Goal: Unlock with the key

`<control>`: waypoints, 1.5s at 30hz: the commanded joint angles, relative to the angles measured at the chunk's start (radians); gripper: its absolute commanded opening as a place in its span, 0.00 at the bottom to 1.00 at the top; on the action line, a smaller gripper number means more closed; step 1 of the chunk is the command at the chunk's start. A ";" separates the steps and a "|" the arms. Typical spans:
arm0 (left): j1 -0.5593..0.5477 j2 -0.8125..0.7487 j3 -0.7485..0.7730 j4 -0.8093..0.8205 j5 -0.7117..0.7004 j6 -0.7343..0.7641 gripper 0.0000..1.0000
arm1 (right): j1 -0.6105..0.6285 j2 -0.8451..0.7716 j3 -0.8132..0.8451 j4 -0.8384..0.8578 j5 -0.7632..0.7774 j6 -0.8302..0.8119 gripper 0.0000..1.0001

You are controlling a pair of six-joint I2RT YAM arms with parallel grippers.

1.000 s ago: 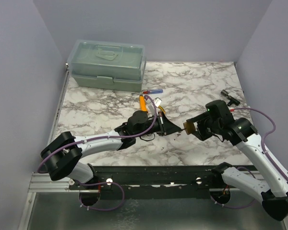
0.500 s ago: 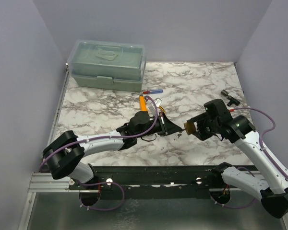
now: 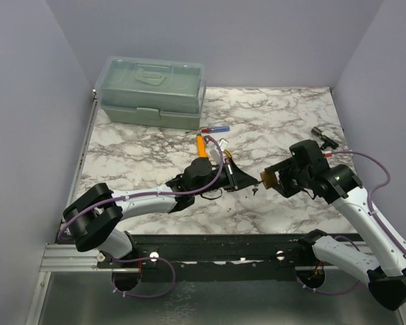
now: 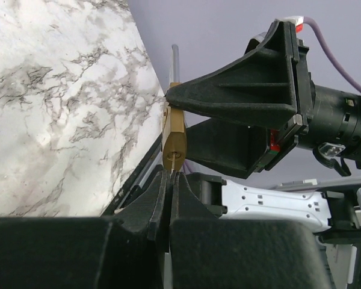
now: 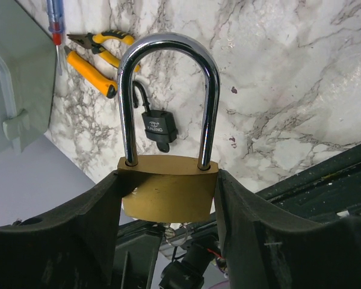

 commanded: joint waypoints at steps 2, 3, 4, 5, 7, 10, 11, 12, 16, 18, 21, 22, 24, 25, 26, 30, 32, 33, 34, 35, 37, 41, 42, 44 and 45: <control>-0.004 0.047 0.026 0.066 -0.058 -0.065 0.00 | 0.004 -0.058 -0.005 0.109 -0.038 -0.008 0.00; -0.005 0.052 0.025 0.075 -0.061 -0.078 0.00 | 0.005 -0.065 -0.007 0.111 -0.031 -0.001 0.00; -0.006 0.056 0.024 0.081 -0.063 -0.083 0.00 | 0.005 -0.069 -0.007 0.110 -0.027 0.005 0.00; -0.006 0.061 0.021 0.085 -0.066 -0.083 0.00 | 0.004 -0.071 -0.003 0.105 -0.024 0.014 0.00; -0.007 0.067 0.017 0.091 -0.071 -0.081 0.00 | 0.005 -0.062 0.014 0.090 -0.025 0.018 0.00; -0.010 0.076 0.009 0.112 -0.071 -0.071 0.00 | 0.005 -0.033 0.038 0.065 -0.037 0.020 0.00; -0.011 0.078 0.008 0.116 -0.071 -0.067 0.00 | 0.004 -0.027 0.041 0.065 -0.043 0.016 0.00; -0.011 0.079 0.008 0.119 -0.071 -0.063 0.00 | 0.005 -0.023 0.040 0.066 -0.048 0.014 0.00; -0.013 0.080 0.004 0.132 -0.075 -0.055 0.00 | 0.005 -0.022 0.026 0.080 -0.061 0.016 0.00; -0.015 0.081 0.003 0.137 -0.076 -0.051 0.00 | 0.005 -0.021 0.023 0.087 -0.067 0.017 0.00; -0.015 0.084 -0.002 0.148 -0.078 -0.047 0.00 | 0.005 -0.020 0.022 0.093 -0.073 0.020 0.00; -0.015 0.085 -0.003 0.153 -0.080 -0.047 0.00 | 0.005 -0.019 0.021 0.093 -0.075 0.022 0.00; -0.017 0.089 -0.007 0.160 -0.083 -0.049 0.00 | 0.004 -0.018 0.022 0.094 -0.078 0.026 0.00; -0.017 0.091 -0.007 0.165 -0.084 -0.050 0.00 | 0.005 -0.016 0.021 0.094 -0.080 0.027 0.00; -0.017 0.094 -0.009 0.171 -0.084 -0.050 0.00 | 0.004 -0.014 0.021 0.097 -0.083 0.028 0.00; -0.017 0.104 -0.010 0.191 -0.084 -0.050 0.00 | 0.005 -0.004 0.013 0.115 -0.104 0.028 0.00; -0.017 0.106 -0.011 0.199 -0.086 -0.048 0.00 | 0.006 -0.002 0.010 0.122 -0.106 0.029 0.00; -0.017 0.107 -0.012 0.201 -0.088 -0.048 0.00 | 0.006 -0.001 0.010 0.126 -0.106 0.029 0.00; -0.017 0.107 -0.013 0.203 -0.090 -0.048 0.00 | 0.006 0.001 0.009 0.129 -0.106 0.030 0.00; -0.017 0.108 -0.014 0.206 -0.093 -0.048 0.00 | 0.006 0.001 0.009 0.132 -0.106 0.031 0.00; -0.017 0.112 -0.015 0.213 -0.098 -0.047 0.00 | 0.005 0.006 0.010 0.138 -0.136 0.032 0.00; -0.018 0.127 -0.014 0.234 -0.113 -0.052 0.00 | 0.006 0.016 0.011 0.153 -0.156 0.035 0.00; -0.018 0.134 -0.011 0.242 -0.115 -0.054 0.00 | 0.006 0.018 0.010 0.159 -0.161 0.035 0.00; -0.018 0.151 -0.002 0.256 -0.115 -0.054 0.00 | 0.007 0.026 0.010 0.172 -0.172 0.034 0.00; -0.018 0.159 0.003 0.264 -0.112 -0.054 0.00 | 0.007 0.029 0.010 0.176 -0.174 0.033 0.00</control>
